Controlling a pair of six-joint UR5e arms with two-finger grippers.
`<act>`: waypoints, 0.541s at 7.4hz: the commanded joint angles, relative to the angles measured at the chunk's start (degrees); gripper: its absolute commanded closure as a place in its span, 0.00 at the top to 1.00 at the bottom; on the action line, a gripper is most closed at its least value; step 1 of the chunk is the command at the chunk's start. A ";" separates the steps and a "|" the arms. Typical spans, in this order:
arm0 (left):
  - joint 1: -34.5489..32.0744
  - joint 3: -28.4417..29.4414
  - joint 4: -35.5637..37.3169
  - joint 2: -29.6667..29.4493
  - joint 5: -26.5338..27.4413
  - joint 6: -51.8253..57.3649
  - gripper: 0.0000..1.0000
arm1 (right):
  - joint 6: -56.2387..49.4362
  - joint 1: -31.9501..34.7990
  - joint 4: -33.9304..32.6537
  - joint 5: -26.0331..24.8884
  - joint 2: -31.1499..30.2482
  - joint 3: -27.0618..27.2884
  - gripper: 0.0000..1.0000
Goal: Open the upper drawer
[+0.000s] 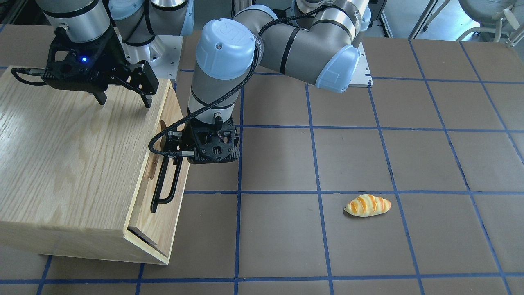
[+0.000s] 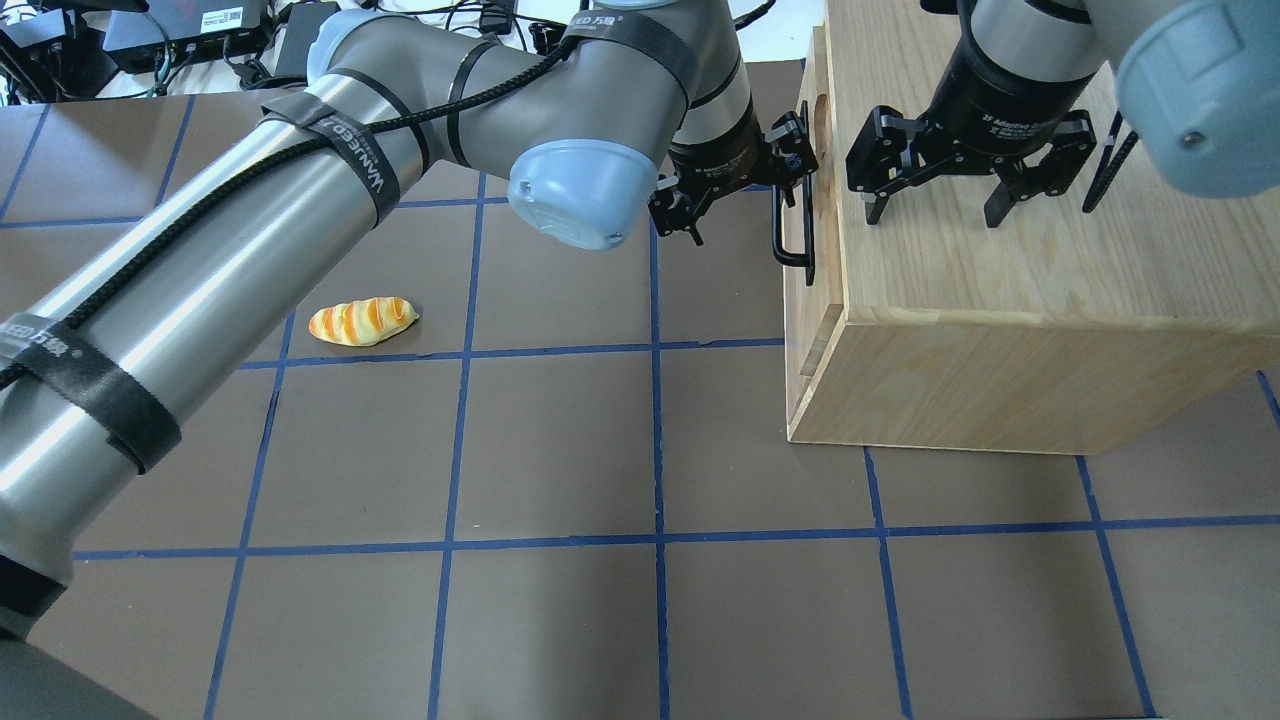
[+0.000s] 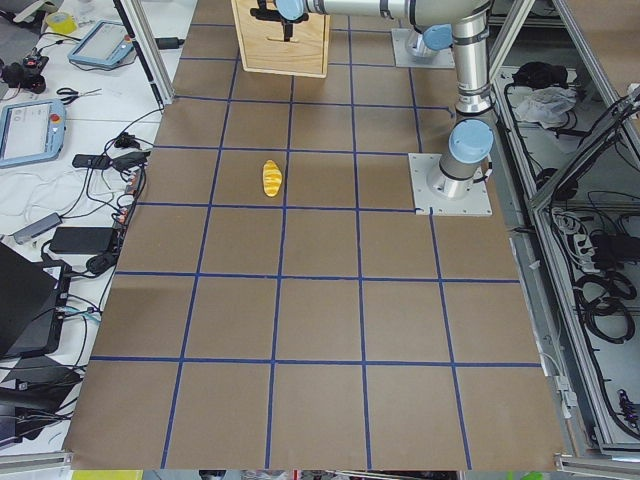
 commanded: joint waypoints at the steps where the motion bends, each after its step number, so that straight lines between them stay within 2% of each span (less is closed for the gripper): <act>1: 0.00 -0.09 -0.03 -0.01 0.65 0.70 1.00 | 0.00 0.00 0.00 0.00 0.00 0.00 1.00; 2: 0.00 -0.09 -0.03 -0.19 0.74 0.88 1.00 | 0.00 0.00 0.00 0.08 0.00 0.00 1.00; 4: 0.00 0.00 -0.12 -0.19 4.32 3.06 1.00 | 0.00 0.00 0.00 0.08 0.00 0.00 1.00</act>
